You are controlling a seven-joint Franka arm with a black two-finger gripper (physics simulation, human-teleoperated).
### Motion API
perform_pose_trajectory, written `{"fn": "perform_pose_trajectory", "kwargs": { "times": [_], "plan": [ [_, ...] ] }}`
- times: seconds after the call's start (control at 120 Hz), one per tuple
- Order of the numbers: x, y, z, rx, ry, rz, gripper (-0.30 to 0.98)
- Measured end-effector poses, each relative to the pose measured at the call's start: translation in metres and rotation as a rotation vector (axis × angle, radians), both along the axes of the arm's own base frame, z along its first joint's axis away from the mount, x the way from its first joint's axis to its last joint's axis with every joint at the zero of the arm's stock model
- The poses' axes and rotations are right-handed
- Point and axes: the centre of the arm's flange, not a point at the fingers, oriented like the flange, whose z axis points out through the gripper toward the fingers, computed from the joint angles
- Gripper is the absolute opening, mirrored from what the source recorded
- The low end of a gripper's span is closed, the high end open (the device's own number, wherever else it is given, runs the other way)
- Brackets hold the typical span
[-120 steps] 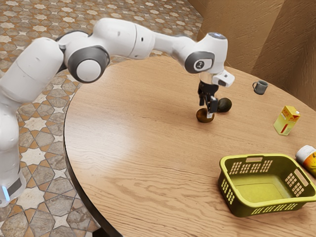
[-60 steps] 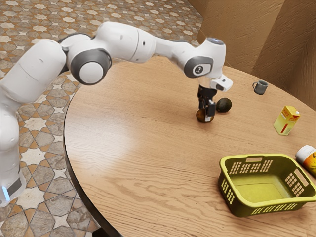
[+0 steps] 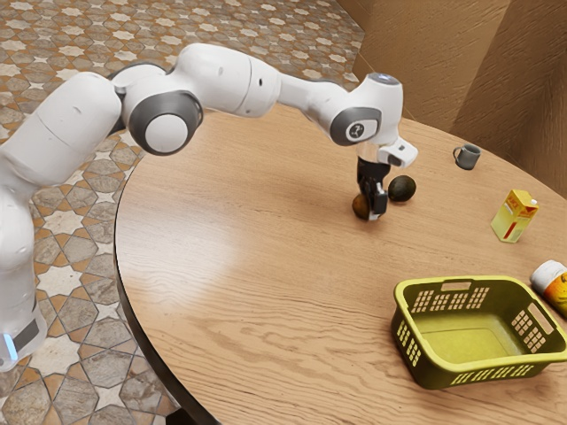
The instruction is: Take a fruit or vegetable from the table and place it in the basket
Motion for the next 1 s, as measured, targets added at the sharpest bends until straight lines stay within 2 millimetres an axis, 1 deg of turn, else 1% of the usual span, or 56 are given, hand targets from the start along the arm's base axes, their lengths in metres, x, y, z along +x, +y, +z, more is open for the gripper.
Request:
{"fn": "perform_pose_trajectory", "kwargs": {
  "times": [0.058, 0.142, 0.192, 0.242, 0.325, 0.358, 0.4, 0.442, 0.525, 0.55, 0.583, 0.625, 0.675, 0.75, 0.808, 0.883, 0.933, 1.0],
  "plan": [
    [0.000, 0.002, 0.000, -0.006, -0.006, 0.013, 0.30],
    [0.001, 0.005, -0.001, -0.012, -0.012, 0.033, 0.29],
    [0.001, 0.005, 0.003, -0.013, -0.020, 0.044, 0.28],
    [-0.004, 0.002, 0.020, -0.012, -0.039, 0.054, 0.28],
    [-0.024, -0.010, 0.049, -0.015, -0.045, 0.081, 0.28],
    [-0.035, -0.020, 0.064, -0.016, -0.048, 0.088, 0.28],
    [-0.053, -0.046, 0.095, -0.014, -0.071, 0.081, 0.27],
    [-0.065, -0.074, 0.119, -0.015, -0.094, 0.067, 0.28],
    [-0.089, -0.142, 0.171, -0.028, -0.162, 0.017, 0.29],
    [-0.096, -0.164, 0.183, -0.035, -0.178, -0.001, 0.28],
    [-0.103, -0.191, 0.192, -0.045, -0.189, -0.023, 0.27],
    [-0.111, -0.223, 0.198, -0.058, -0.193, -0.049, 0.27],
    [-0.119, -0.255, 0.202, -0.073, -0.195, -0.072, 0.26],
    [-0.131, -0.296, 0.205, -0.094, -0.198, -0.096, 0.25],
    [-0.138, -0.323, 0.204, -0.112, -0.202, -0.109, 0.25],
    [-0.143, -0.349, 0.199, -0.134, -0.205, -0.115, 0.25],
    [-0.146, -0.363, 0.196, -0.146, -0.206, -0.114, 0.25],
    [-0.145, -0.375, 0.190, -0.159, -0.202, -0.104, 0.26]
  ]
}}
